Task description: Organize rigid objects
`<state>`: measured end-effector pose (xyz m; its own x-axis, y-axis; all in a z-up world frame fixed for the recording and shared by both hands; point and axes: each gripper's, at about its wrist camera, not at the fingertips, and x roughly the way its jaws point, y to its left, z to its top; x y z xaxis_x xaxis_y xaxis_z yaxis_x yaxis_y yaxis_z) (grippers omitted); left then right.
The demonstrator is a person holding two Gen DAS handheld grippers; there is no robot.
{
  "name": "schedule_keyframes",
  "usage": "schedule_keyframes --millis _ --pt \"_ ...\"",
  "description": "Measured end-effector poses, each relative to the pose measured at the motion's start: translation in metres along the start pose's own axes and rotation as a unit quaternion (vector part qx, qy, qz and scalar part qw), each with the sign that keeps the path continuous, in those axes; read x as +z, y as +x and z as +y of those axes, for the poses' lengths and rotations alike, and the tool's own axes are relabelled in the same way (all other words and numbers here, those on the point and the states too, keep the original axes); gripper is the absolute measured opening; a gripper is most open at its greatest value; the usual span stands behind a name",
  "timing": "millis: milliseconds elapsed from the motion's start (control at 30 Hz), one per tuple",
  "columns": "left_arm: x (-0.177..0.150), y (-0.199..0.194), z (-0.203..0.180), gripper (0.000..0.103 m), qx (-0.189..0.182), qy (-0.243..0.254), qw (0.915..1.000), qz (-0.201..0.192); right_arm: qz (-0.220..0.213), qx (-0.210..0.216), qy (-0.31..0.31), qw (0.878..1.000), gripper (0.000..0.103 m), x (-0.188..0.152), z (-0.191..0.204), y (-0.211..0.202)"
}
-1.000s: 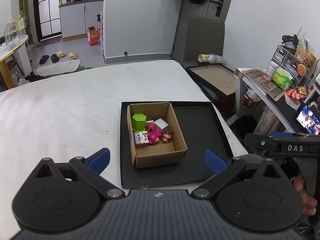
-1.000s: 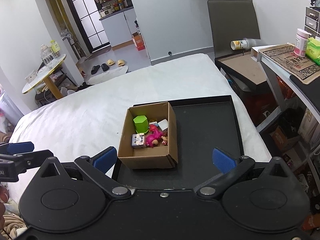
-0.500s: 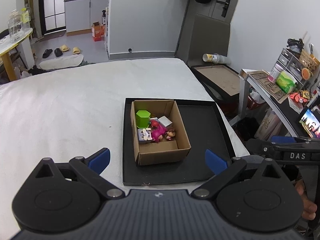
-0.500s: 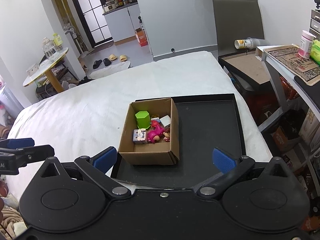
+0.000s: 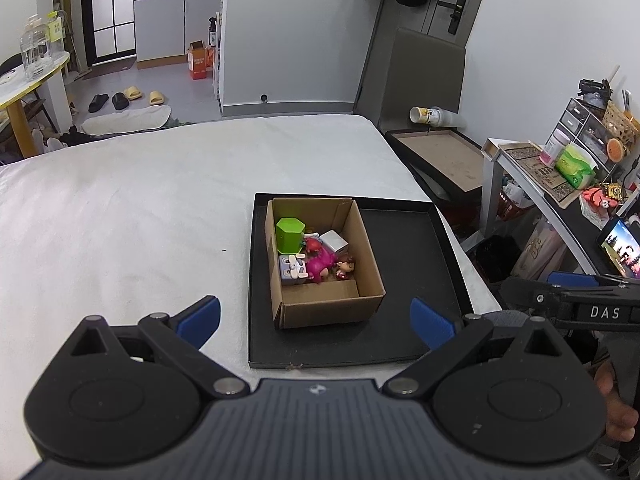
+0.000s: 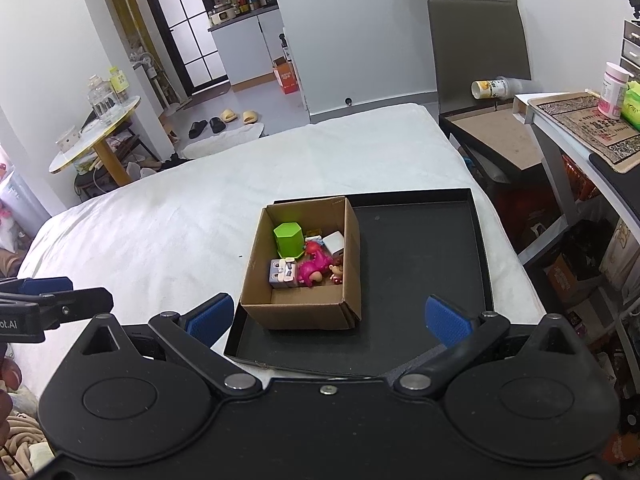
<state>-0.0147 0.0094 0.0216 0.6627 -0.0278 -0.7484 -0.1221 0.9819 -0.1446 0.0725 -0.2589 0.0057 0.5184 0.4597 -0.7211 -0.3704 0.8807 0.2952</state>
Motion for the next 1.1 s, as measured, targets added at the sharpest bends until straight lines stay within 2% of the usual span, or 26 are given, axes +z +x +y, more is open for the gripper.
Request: schedule_keyframes --millis 1100 --pt "-0.0023 0.0005 0.0013 0.101 -0.001 0.000 1.0000 0.001 0.001 0.000 -0.007 1.000 0.103 -0.0016 0.0013 0.0013"
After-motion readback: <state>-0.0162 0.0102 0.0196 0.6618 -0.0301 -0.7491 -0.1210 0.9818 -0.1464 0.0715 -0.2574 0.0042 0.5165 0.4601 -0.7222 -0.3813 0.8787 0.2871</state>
